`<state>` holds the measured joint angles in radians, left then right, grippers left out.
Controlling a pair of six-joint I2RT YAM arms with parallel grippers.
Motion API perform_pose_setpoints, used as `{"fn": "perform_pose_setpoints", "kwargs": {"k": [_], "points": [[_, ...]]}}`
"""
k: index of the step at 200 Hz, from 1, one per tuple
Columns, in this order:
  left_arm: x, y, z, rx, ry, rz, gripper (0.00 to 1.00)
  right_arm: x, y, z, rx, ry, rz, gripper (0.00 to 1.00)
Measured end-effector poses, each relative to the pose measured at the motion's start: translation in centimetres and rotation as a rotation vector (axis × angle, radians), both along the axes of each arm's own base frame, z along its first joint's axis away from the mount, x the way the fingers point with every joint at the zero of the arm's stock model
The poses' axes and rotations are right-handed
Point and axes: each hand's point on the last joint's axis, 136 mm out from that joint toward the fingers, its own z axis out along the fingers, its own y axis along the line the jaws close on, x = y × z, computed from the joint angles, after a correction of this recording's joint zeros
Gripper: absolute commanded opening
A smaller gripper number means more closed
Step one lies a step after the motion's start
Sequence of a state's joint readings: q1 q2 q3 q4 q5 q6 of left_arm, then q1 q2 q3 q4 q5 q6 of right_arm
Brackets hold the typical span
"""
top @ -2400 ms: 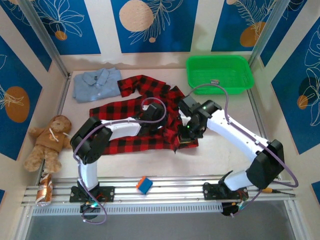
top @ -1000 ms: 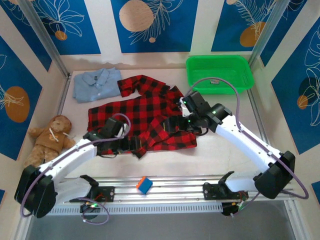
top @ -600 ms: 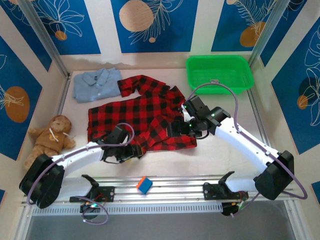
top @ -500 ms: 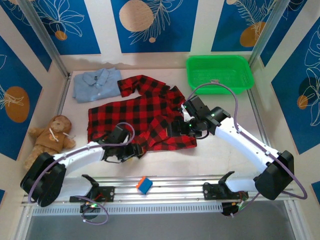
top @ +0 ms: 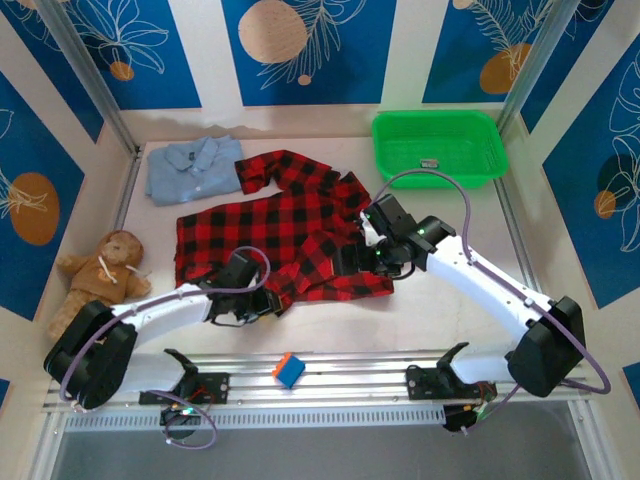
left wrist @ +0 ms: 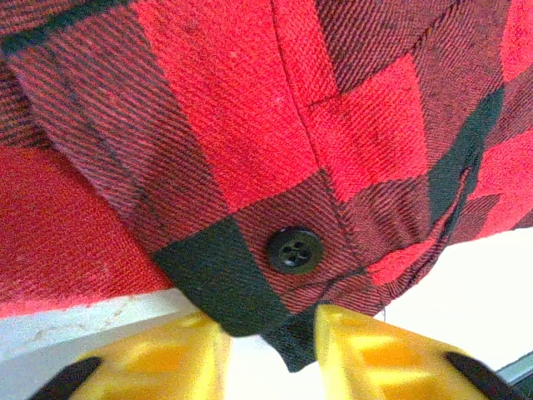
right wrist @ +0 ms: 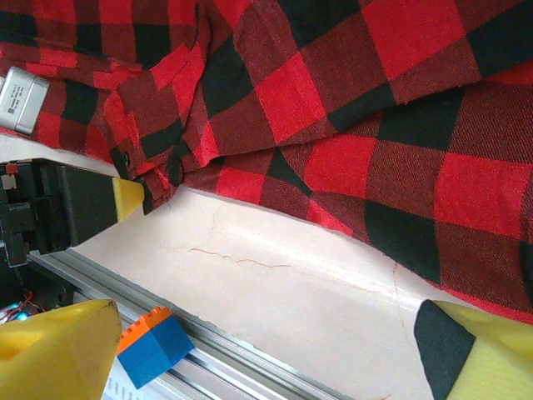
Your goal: Fold and stack the long sleeve shirts
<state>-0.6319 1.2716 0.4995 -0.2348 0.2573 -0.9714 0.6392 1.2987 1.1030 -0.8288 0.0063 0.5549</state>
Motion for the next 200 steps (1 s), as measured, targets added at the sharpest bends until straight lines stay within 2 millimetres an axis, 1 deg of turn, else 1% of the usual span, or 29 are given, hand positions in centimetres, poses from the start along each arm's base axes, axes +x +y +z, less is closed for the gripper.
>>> {"fn": "perform_pose_setpoints", "kwargs": {"k": [4,13,40,62,94,113,147,160,177,200], "points": [[0.0,0.0,0.0,0.000,-0.003,-0.002,0.19,0.0,0.1,0.0,0.002,0.001,0.001,0.92],[0.1,0.0,0.1,0.000,-0.005,0.004,0.14,0.0,0.1,-0.1,0.004,0.004,0.003,0.92],[0.3,0.1,0.5,-0.001,-0.029,0.000,0.05,0.1,0.3,-0.4,0.003,0.012,0.006,0.91],[0.2,0.3,1.4,-0.004,-0.055,-0.002,0.00,0.1,0.5,-0.7,0.001,0.020,0.011,0.91],[-0.4,1.4,3.2,0.011,-0.102,-0.012,0.00,0.0,0.7,-1.0,-0.007,0.029,0.015,0.91],[-0.5,2.2,4.7,0.053,-0.137,-0.036,0.00,0.1,0.7,-1.2,-0.011,0.035,0.015,0.91],[1.1,3.8,8.5,0.165,-0.236,-0.086,0.00,0.6,1.1,-1.5,-0.020,0.043,0.018,0.91],[1.9,4.9,9.7,0.214,-0.269,-0.098,0.00,0.9,1.3,-1.4,-0.021,0.043,0.021,0.91],[2.6,6.7,10.1,0.279,-0.287,-0.102,0.00,1.5,1.7,-1.4,-0.023,0.041,0.027,0.91],[2.9,8.7,9.5,0.343,-0.264,-0.104,0.00,2.1,2.2,-1.6,-0.029,0.044,0.034,0.90]]}}
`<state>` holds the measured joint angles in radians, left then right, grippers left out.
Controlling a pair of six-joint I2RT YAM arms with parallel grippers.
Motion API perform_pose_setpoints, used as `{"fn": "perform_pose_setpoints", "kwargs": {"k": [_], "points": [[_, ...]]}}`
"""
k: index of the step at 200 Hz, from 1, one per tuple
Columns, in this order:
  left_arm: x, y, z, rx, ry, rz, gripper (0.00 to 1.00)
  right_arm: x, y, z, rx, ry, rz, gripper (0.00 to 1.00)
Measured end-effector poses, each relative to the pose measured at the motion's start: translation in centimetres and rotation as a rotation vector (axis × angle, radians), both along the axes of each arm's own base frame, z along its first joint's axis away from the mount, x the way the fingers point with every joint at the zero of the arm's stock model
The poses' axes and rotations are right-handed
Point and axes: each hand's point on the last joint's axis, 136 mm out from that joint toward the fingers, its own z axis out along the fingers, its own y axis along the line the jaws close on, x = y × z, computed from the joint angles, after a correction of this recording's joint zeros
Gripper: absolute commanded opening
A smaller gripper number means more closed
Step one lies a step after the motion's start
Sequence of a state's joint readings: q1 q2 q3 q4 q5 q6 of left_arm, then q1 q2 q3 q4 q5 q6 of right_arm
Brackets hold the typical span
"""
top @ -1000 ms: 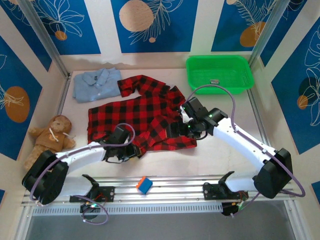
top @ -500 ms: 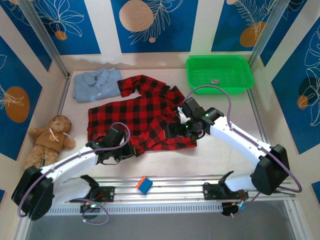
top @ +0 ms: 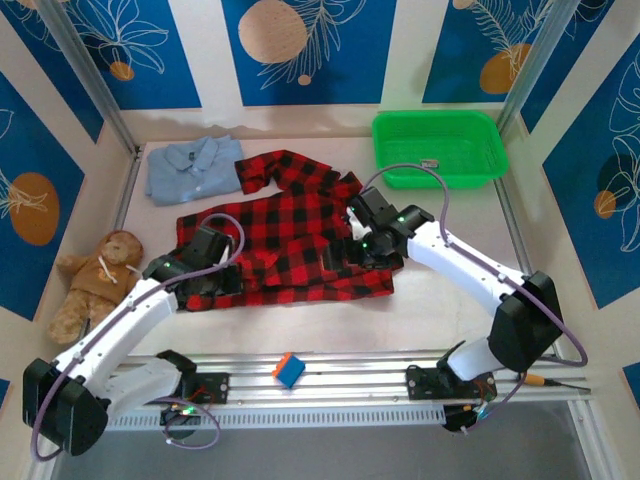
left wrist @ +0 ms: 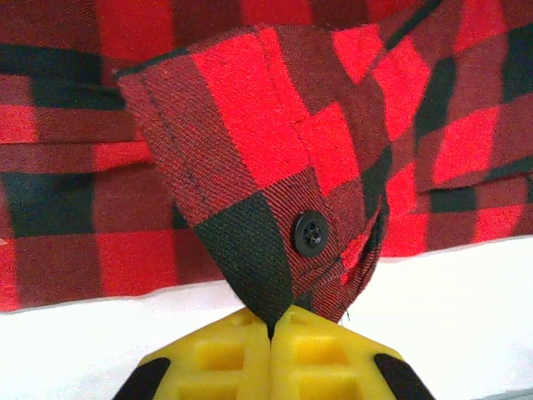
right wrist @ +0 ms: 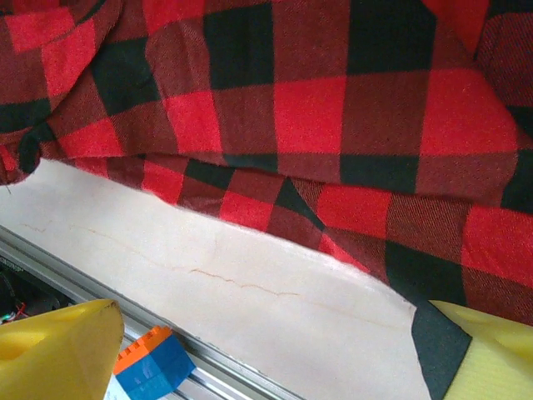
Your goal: Fold and stack the long sleeve shirts
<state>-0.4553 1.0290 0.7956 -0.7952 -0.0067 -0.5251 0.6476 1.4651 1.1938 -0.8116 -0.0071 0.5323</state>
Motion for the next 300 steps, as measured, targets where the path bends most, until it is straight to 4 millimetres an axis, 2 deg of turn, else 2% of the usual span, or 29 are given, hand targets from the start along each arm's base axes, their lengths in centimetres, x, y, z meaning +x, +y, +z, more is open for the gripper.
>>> {"fn": "perform_pose_setpoints", "kwargs": {"k": [27,64,122,164,210,258,283,291,294,300], "points": [[-0.1,1.5,-0.9,0.075,0.045,0.001,0.00,0.5,0.4,-0.9,-0.017,0.018,0.007,0.90],[0.0,3.0,-1.0,0.150,0.053,0.016,0.00,1.9,0.8,-2.1,-0.056,0.042,0.009,0.89],[0.1,4.9,-1.7,0.249,0.082,0.052,0.00,5.2,-0.6,-4.8,-0.156,0.068,-0.055,0.85],[0.7,6.2,-2.8,0.326,0.126,0.070,0.00,5.2,-0.3,-6.6,-0.182,0.098,-0.049,0.84],[1.0,7.7,-3.8,0.377,0.171,0.097,0.00,5.3,0.1,-7.4,-0.187,0.106,-0.051,0.83],[1.1,9.0,-5.8,0.429,0.255,0.128,0.00,5.7,-0.4,-8.7,-0.233,0.111,-0.088,0.83],[1.1,9.8,-5.9,0.455,0.262,0.155,0.56,5.4,-0.8,-9.3,-0.261,0.117,-0.100,0.82],[1.1,10.0,-5.8,0.465,0.260,0.160,0.67,5.2,-0.8,-9.4,-0.267,0.114,-0.100,0.83],[1.1,10.1,-5.7,0.470,0.258,0.163,0.74,5.2,-0.8,-9.4,-0.270,0.114,-0.101,0.83],[1.2,10.3,-5.4,0.476,0.254,0.166,0.79,5.0,-0.8,-9.3,-0.274,0.110,-0.101,0.83]]}}
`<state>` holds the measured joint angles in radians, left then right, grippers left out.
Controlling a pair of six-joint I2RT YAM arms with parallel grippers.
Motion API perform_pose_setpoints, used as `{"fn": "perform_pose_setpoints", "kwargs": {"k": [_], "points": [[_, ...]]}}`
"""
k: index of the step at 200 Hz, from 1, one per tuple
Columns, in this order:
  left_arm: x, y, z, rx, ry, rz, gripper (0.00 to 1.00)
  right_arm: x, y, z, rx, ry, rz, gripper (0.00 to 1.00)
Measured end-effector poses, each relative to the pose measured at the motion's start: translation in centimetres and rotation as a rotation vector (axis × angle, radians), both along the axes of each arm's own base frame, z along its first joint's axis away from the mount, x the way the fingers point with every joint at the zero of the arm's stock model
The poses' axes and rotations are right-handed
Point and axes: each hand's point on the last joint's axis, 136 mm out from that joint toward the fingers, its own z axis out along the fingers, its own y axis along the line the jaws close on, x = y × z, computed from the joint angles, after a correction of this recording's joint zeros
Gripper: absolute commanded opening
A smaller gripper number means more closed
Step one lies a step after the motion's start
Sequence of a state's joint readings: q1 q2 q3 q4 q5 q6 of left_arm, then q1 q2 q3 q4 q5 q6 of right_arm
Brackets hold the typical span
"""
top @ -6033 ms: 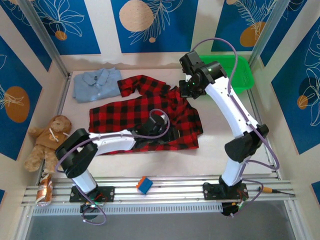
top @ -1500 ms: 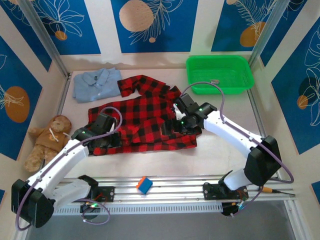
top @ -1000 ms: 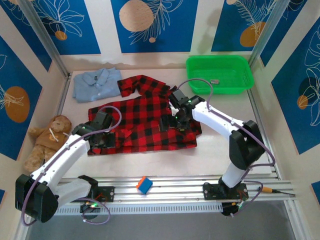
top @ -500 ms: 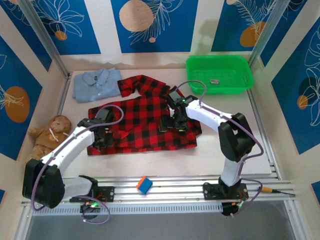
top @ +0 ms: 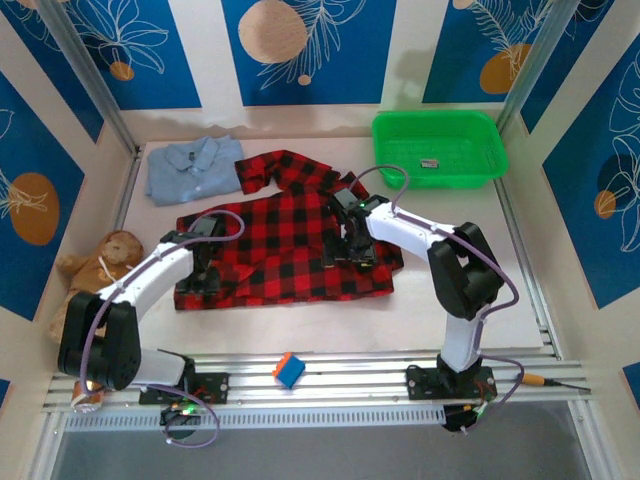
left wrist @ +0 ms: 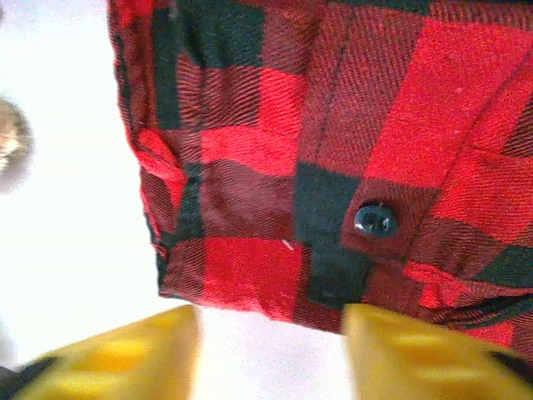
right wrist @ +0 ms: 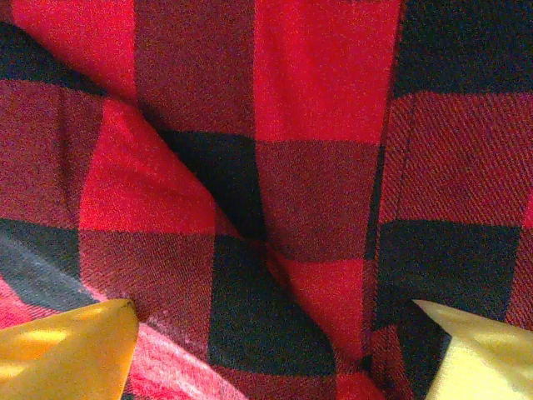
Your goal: Fold and stack the long sleeve shirts
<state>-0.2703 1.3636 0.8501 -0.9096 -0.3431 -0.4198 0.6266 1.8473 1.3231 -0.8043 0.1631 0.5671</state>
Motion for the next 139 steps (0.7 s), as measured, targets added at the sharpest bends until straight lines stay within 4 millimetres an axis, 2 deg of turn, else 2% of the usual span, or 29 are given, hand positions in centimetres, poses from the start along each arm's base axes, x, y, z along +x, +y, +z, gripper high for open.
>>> {"fn": "perform_pose_setpoints", "kwargs": {"k": [19,44,49,65,77,85,96,116,139], "points": [[0.6,-0.1,1.8,-0.011,-0.056,0.012,0.82,-0.6,-0.4,1.0,-0.004,-0.023,0.001,0.83],[3.1,-1.9,6.6,-0.133,-0.247,0.011,0.77,-0.5,-0.5,4.4,0.037,-0.090,-0.005,0.81],[3.7,-2.6,7.4,-0.176,-0.282,0.006,0.73,-0.2,-0.5,5.1,0.049,-0.104,-0.010,0.79],[5.0,-4.7,8.0,-0.290,-0.329,-0.008,0.38,1.0,-0.2,6.2,0.080,-0.128,-0.028,0.64],[6.1,-6.3,7.1,-0.353,-0.314,-0.015,0.24,1.9,0.2,6.2,0.100,-0.122,-0.048,0.54],[6.9,-7.0,6.0,-0.378,-0.303,-0.014,0.21,2.5,0.6,5.7,0.108,-0.116,-0.052,0.49],[7.6,-7.7,3.4,-0.399,-0.264,0.001,0.18,3.2,0.9,4.4,0.107,-0.097,-0.067,0.42],[6.8,-7.7,-0.8,-0.396,-0.186,0.039,0.16,3.3,1.0,0.9,0.073,-0.034,-0.098,0.36],[5.3,-7.3,-3.1,-0.390,-0.155,0.070,0.17,1.8,-0.1,-2.4,0.026,0.032,-0.144,0.35]]}}
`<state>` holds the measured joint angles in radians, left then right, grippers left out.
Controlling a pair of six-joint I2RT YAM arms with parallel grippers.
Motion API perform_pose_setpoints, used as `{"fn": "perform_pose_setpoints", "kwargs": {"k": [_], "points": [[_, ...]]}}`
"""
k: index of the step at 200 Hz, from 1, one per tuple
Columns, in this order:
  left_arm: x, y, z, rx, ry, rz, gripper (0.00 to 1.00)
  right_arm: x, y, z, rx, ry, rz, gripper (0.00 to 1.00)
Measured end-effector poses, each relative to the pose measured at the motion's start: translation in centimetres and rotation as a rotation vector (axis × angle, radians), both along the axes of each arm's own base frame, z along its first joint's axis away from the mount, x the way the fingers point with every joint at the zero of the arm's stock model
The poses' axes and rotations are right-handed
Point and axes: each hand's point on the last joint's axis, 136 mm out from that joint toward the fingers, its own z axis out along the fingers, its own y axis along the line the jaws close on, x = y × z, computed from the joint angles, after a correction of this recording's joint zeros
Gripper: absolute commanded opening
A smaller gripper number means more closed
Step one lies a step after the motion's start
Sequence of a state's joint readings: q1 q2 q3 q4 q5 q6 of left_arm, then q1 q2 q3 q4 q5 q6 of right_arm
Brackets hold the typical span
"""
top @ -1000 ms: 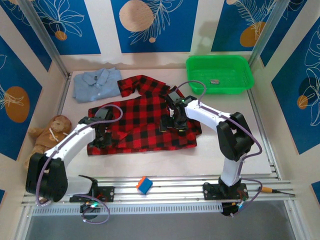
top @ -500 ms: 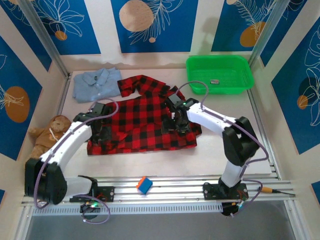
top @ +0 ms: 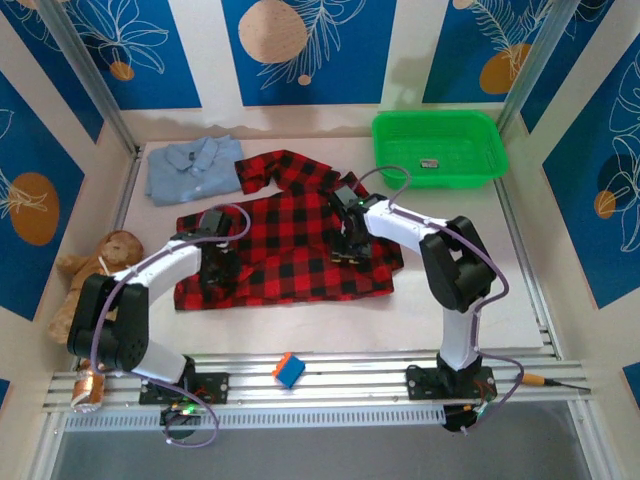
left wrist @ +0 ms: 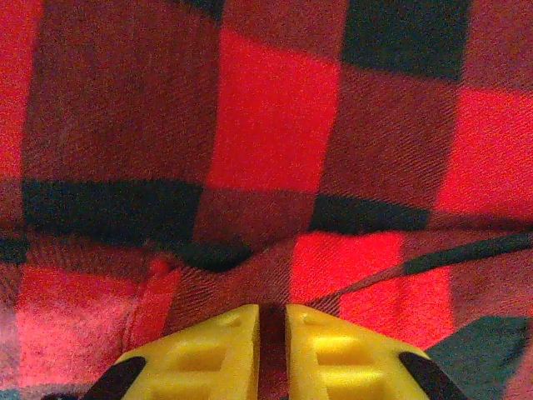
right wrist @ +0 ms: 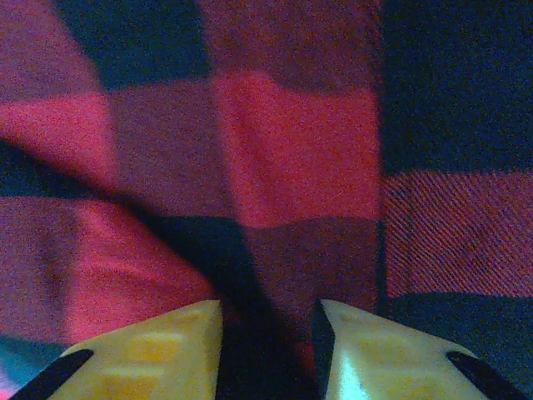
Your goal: Fold and stack the long sleeve shirts
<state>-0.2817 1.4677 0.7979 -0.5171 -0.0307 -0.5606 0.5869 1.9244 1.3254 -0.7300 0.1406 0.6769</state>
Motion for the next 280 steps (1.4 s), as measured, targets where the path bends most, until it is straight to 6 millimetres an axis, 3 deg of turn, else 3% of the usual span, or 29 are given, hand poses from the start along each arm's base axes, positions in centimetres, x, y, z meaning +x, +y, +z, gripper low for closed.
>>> {"fn": "perform_pose_setpoints", "kwargs": {"k": [16,32,110,127,150,160,171,196,206,221,241,257,280], "points": [[-0.7,0.3,-1.1,0.001,0.008,0.016,0.17,-1.3,-1.2,-1.4,-0.036,0.035,-0.042,0.35],[-1.7,0.6,-1.8,-0.005,0.008,0.036,0.17,-1.5,-1.4,-1.1,-0.027,0.013,-0.075,0.35],[-5.2,-0.1,-1.5,-0.149,-0.060,0.078,0.31,-7.5,-3.7,-1.4,-0.087,0.027,-0.140,0.37],[-6.0,-0.2,-0.9,-0.174,-0.063,0.082,0.43,-8.5,-4.5,-1.2,-0.106,0.034,-0.148,0.41],[-6.0,-0.4,1.9,-0.200,-0.119,0.073,0.69,-8.2,-5.7,0.7,-0.119,0.005,-0.148,0.58],[-5.3,-0.7,3.9,-0.218,-0.155,0.070,0.77,-7.0,-5.6,2.6,-0.100,-0.036,-0.124,0.67],[-3.8,-1.4,6.5,-0.237,-0.209,0.034,0.84,-4.3,-4.7,5.6,-0.052,-0.115,-0.094,0.72],[0.3,-4.0,12.0,-0.310,-0.313,-0.074,0.86,3.9,-2.4,14.3,0.067,-0.352,0.014,0.72],[2.0,-5.1,13.1,-0.329,-0.333,-0.125,0.86,8.1,-1.5,17.6,0.089,-0.455,0.068,0.72],[4.1,-6.5,13.6,-0.350,-0.348,-0.188,0.86,13.0,-0.8,19.7,0.086,-0.545,0.129,0.71],[5.3,-7.6,13.0,-0.369,-0.342,-0.251,0.87,18.6,-0.1,18.5,0.050,-0.582,0.205,0.71],[5.6,-8.1,12.7,-0.377,-0.335,-0.288,0.87,21.9,0.5,14.7,0.012,-0.551,0.260,0.71],[5.5,-8.5,12.8,-0.388,-0.343,-0.327,0.87,24.3,1.3,9.1,-0.024,-0.493,0.320,0.71]]}}
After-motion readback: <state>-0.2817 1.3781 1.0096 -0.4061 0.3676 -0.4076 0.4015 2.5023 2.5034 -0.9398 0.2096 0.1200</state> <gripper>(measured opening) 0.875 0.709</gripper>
